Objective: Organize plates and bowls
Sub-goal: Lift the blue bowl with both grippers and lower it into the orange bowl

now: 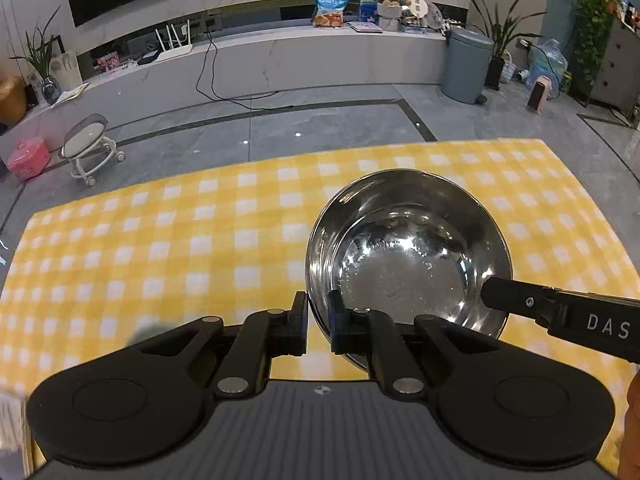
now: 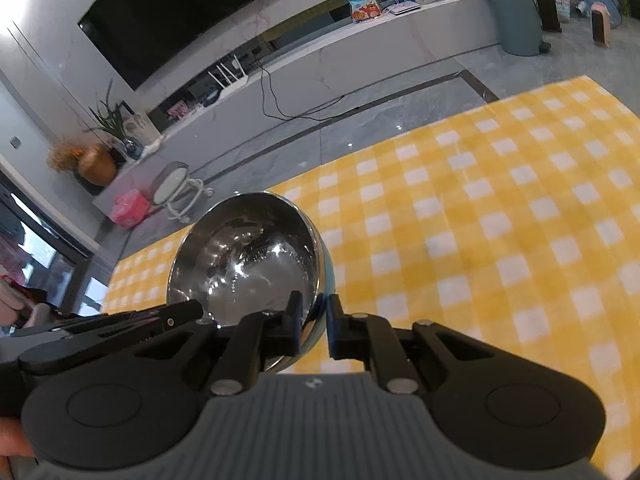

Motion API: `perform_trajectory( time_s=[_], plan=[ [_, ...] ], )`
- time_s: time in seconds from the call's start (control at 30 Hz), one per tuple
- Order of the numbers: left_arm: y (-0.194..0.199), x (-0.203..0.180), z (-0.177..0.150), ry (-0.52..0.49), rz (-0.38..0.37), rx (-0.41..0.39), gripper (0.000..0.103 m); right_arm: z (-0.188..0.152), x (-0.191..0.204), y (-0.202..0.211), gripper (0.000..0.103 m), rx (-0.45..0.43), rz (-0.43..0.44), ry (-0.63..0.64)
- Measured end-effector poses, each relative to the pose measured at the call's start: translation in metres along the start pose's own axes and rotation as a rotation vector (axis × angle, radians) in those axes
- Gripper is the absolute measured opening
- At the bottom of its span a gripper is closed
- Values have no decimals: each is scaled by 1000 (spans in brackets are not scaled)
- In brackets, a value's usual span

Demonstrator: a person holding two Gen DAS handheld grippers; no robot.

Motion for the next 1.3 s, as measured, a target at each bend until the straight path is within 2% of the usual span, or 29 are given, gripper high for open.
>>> perform_trajectory(
  time_s=[0.27, 0.53, 0.9, 1.3],
  plan=[
    [35, -47, -36, 16, -62, 15, 13, -28, -30, 75, 8, -55, -3, 52],
    [39, -78, -55, 11, -127, 74, 15, -47, -64, 107, 7, -39, -44, 68],
    [32, -120, -69, 3, -199, 137, 16, -52, -99, 121, 6, -21, -118, 64],
    [13, -128, -87, 21, -244, 227, 17, -59, -120, 108, 5, 23, -169, 48]
  ],
)
Point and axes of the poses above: each gripper's, at about its wrist camera, not at the fingertips, and y roughly against the way its jaws point, x to its left, z to its top, the point moved 10 cm from there along -y, roughly the way its jaws point, and after that the axes turned 12 degrees about -y, right-handed, at the moved point
